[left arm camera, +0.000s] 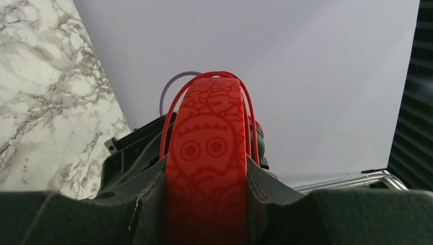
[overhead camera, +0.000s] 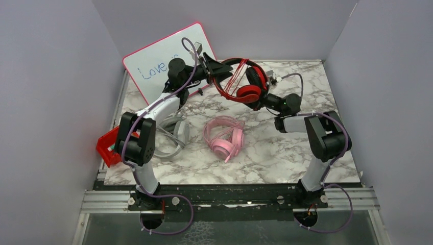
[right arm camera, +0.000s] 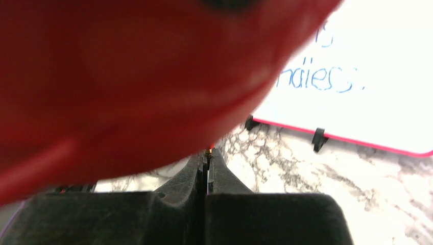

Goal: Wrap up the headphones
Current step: Wrap the headphones cable around the headphones.

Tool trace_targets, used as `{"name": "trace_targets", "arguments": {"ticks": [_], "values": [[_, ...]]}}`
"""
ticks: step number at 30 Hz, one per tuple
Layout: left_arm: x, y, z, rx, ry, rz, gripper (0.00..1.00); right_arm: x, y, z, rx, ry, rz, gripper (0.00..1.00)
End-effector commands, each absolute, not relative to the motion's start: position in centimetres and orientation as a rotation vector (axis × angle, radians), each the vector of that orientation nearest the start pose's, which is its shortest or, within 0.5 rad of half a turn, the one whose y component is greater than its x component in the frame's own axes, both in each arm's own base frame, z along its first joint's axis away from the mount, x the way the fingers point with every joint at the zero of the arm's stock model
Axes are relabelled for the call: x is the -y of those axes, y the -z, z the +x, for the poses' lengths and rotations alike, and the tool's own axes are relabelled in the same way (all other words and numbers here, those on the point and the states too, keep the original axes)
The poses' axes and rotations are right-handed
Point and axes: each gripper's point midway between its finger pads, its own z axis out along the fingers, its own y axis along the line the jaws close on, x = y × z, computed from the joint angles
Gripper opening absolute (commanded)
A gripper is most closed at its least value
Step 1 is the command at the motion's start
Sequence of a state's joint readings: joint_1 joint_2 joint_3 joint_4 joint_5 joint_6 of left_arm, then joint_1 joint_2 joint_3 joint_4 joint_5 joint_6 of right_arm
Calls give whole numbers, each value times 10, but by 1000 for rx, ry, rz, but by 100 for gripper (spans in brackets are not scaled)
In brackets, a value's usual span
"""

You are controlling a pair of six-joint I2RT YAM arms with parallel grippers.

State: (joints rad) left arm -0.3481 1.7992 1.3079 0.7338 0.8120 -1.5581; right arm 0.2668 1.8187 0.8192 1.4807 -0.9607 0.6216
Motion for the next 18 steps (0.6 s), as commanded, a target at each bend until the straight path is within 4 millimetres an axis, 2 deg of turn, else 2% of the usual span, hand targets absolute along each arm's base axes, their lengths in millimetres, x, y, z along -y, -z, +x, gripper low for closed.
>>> {"name": "trace_targets", "arguments": {"ticks": [1,4,7,18], "values": [[310,-371,389,-1700,2028,-65,0,-251,-253,343,-1081,-1229,-800,0],[310,-368,390,-1707,2028,-78,0,-241,-258,342,-1065,-1227,-756,0],[312,-369,389,-1704,2033,-84,0,-244,-269,338,-1041,-1261,-755,0],[317,-383,384,-1654,2192,-159,0,-238,-333,333,-904,-1237,-686,0]]}}
